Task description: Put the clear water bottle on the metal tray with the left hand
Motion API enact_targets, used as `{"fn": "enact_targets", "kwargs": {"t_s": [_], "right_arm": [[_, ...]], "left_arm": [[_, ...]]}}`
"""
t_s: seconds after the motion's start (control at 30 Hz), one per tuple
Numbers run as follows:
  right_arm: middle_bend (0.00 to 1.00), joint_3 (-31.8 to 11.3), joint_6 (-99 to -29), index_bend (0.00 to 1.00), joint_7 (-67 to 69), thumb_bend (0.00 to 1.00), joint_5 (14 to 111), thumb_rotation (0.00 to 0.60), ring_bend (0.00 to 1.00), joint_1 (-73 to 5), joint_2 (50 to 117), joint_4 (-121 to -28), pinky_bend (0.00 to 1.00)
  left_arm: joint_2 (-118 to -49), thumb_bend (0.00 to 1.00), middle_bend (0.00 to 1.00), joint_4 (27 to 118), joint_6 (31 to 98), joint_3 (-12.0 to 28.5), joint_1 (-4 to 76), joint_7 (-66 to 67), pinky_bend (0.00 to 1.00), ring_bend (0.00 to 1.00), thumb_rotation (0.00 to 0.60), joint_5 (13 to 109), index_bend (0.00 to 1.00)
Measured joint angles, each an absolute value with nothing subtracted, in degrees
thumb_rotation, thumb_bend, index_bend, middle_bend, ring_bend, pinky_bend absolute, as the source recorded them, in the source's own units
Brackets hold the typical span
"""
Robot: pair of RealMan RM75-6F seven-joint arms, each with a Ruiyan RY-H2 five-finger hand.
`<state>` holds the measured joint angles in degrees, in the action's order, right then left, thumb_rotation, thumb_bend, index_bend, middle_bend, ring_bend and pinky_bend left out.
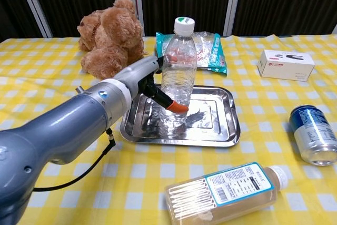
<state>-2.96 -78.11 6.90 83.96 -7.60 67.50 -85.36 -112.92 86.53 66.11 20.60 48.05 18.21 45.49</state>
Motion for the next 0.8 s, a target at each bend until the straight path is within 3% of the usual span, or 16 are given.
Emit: {"fn": "enact_targets", "kwargs": {"t_s": [0.23, 0.4, 0.5, 0.67, 0.8], "right_arm": [[0.0, -2.9, -77.9, 0.1, 6.7, 0.05, 83.8, 0.6, 0.0, -7.6, 67.4, -85.8, 0.0], [0.0, -2.8, -78.5, 0.1, 6.7, 0.05, 84.5, 0.6, 0.0, -7.5, 67.3, -86.3, 0.0], [0.0, -2.7, -78.7, 0.1, 6.7, 0.05, 84.8, 0.6, 0.0, -7.4, 67.2, -86.5, 0.0], [0.0, -2.7, -78.9, 0.1, 6.2, 0.05, 84.9, 0.6, 0.0, -7.4, 67.4, -86.5, 0.0], [0.0, -2.9, -79.1, 0.1, 5.4, 0.05, 84.9, 0.6, 0.0, -7.5, 67.6, -86.5, 0.0]], "left_arm": [[-106.4, 0.06, 0.0, 97.0, 69.4, 18.9, 44.3, 18.9, 0.0, 0.0, 0.6, 47.8, 0.0], [-95.0, 0.22, 0.0, 108.4, 74.4, 15.1, 38.0, 19.3, 0.0, 0.0, 0.6, 51.6, 0.0], [-86.3, 0.24, 0.02, 112.6, 79.6, 11.1, 32.5, 19.3, 0.0, 0.0, 0.6, 56.4, 0.05], [-76.0, 0.24, 0.04, 110.8, 89.5, 3.7, 21.9, 18.0, 0.0, 0.0, 0.6, 65.7, 0.09], [-74.7, 0.24, 0.05, 103.1, 92.0, 1.3, 18.4, 16.0, 0.0, 0.0, 0.6, 67.6, 0.1]]}}
